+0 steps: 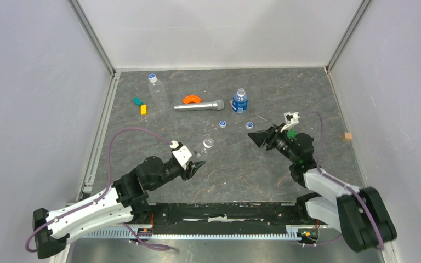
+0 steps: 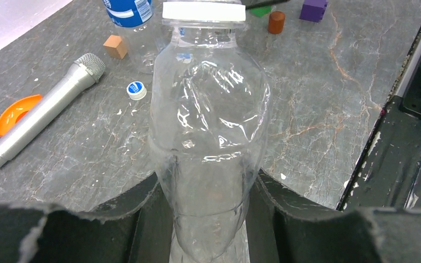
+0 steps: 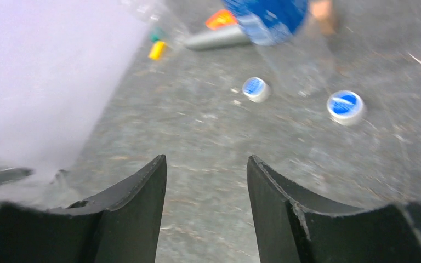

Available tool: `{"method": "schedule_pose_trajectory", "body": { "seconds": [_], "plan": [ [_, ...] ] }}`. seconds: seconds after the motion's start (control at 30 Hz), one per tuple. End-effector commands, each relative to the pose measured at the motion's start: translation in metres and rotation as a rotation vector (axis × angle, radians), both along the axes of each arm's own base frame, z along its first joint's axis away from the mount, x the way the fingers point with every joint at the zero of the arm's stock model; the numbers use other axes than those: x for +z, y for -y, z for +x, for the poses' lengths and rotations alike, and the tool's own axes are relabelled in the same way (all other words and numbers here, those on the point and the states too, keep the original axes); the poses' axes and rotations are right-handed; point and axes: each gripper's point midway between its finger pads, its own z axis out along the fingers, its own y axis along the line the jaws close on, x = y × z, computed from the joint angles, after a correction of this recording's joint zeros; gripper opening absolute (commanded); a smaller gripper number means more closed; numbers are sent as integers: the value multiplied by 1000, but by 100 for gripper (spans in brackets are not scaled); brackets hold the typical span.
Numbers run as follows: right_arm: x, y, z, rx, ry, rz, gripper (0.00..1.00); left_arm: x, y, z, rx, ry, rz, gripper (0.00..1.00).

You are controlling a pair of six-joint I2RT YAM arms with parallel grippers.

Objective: Unscrew the bottle caps
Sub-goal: Place the bottle cap at the center of the board, then place the plastic bottle at the center of the board.

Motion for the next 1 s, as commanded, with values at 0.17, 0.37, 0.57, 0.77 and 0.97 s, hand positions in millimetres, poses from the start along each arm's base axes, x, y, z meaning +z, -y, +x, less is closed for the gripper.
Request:
{"method": "schedule_pose_trajectory", "body": {
  "seconds": [0.17,0.37,0.57,0.77,0.97],
  "plan": [
    [136,-48,-76,375,396,186,67,10,31,-4,-87,-28,-68,26],
    [153,-66,-93,413,419,185,77,10,45,-9,-146,-60,-65,27],
    [147,-83,-100,461,378,194,77,12,54,-14,-183,-93,-88,28],
    [147,-96,-103,488,369,209,77,9,60,-19,-224,-107,-77,28],
    [146,-113,-111,546,362,199,76,10,63,-19,-234,-109,-81,28]
  ]
}}
